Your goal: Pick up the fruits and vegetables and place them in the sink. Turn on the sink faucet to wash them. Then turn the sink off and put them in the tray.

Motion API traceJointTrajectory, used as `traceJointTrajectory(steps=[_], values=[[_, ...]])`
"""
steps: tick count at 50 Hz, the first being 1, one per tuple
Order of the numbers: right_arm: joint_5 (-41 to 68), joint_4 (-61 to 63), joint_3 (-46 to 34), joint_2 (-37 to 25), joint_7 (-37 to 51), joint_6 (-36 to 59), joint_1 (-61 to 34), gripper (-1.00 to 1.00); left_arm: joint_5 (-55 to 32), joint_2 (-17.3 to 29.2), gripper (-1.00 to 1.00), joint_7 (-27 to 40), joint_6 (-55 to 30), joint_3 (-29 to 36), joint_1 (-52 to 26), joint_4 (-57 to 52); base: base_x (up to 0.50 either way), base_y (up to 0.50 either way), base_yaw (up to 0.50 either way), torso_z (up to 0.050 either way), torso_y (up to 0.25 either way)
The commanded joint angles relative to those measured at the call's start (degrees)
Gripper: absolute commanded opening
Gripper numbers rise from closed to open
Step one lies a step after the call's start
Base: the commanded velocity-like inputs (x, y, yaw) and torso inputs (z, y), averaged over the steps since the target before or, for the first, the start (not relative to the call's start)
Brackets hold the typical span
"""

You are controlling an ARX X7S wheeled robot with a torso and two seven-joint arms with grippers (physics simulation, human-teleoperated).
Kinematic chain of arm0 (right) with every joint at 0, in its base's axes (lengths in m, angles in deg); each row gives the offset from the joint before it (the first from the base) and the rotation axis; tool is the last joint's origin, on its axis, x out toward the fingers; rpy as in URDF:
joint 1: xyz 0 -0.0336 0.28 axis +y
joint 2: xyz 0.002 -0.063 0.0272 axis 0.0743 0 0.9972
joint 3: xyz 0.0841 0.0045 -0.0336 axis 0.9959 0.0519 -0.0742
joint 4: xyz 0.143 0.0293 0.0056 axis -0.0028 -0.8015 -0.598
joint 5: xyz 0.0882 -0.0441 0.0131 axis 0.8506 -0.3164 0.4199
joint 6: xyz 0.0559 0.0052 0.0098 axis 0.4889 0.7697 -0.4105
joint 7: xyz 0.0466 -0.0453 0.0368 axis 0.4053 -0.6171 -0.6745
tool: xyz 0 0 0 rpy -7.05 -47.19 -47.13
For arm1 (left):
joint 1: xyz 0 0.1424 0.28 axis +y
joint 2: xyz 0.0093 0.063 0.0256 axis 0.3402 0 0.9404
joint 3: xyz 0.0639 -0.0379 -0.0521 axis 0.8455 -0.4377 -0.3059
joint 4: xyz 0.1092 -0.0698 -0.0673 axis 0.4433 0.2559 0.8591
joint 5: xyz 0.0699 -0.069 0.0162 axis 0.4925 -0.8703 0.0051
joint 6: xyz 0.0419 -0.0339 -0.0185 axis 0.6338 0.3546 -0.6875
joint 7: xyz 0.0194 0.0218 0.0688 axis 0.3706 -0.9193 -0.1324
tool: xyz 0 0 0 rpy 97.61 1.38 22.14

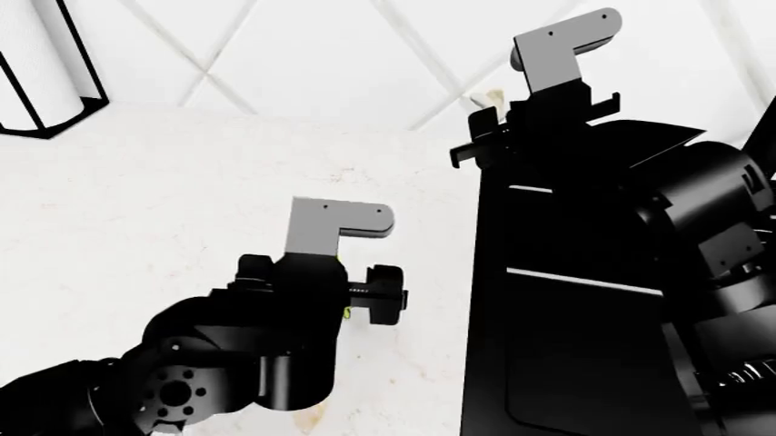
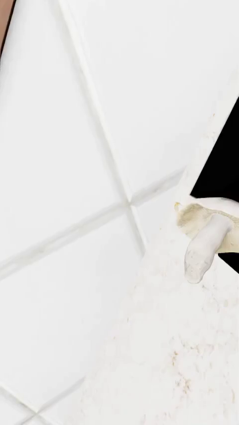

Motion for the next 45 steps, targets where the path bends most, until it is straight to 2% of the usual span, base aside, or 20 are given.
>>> traceJointTrajectory(steps=[1,27,28,39,45], values=[[-0.55,-0.60,-0.25,0.10,-0.56,-0.60,0.00,-1.00,0.94,-0.65,1.00,-2.50,-0.06,0.98,0.42,4.75,0.00,0.00,0.00,0.000,0.000],[-0.63,-1.46,-0.70,0.34,-0.89,-1.02,-0.47,-1.00,1.10,-1.42,1.00,-4.70,1.11,1.62,2.74,9.46,0.00,0.00,0.00,0.000,0.000],[-0.66,-1.53,-0.73,0.36,-0.91,-1.05,-0.51,-1.00,1.22,-1.41,-1.00,-4.78,1.19,1.63,2.79,9.48,0.01,0.00,0.00,0.000,0.000],[-0.26,-0.72,-0.53,0.08,-0.46,-0.53,-0.53,-1.00,2.27,-0.43,-1.00,-3.70,1.06,1.94,2.64,5.83,0.00,0.00,0.00,0.000,0.000],[0.26,0.42,-0.09,-0.40,0.14,0.15,-0.35,-1.00,5.72,0.95,-1.00,-4.45,0.62,2.95,1.74,3.47,0.00,0.00,0.00,0.000,0.000]])
